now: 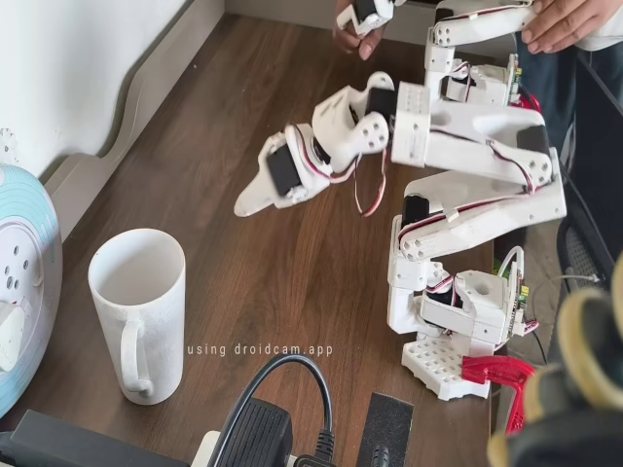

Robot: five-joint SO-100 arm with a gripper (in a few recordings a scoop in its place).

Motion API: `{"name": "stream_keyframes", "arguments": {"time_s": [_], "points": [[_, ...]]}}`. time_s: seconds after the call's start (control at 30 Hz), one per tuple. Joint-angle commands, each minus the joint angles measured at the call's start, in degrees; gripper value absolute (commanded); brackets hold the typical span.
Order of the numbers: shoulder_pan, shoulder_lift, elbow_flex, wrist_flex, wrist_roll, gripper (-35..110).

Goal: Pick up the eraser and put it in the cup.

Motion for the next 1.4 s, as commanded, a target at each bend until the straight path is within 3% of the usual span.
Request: {"name": "stream_keyframes", "arguments": {"time_s": [0.0,0.17,0.3,0.6,1.37], "points": [[0.2,7.2,1.4,16.3,-4.5,0],[1.0,10.6,1.5,32.3,-18.0,0],[3.3,10.6,1.7,33.4,-25.6,0],[5.9,10.5,1.8,33.1,-21.0,2],[5.9,10.5,1.8,33.1,-22.1,3]]}}
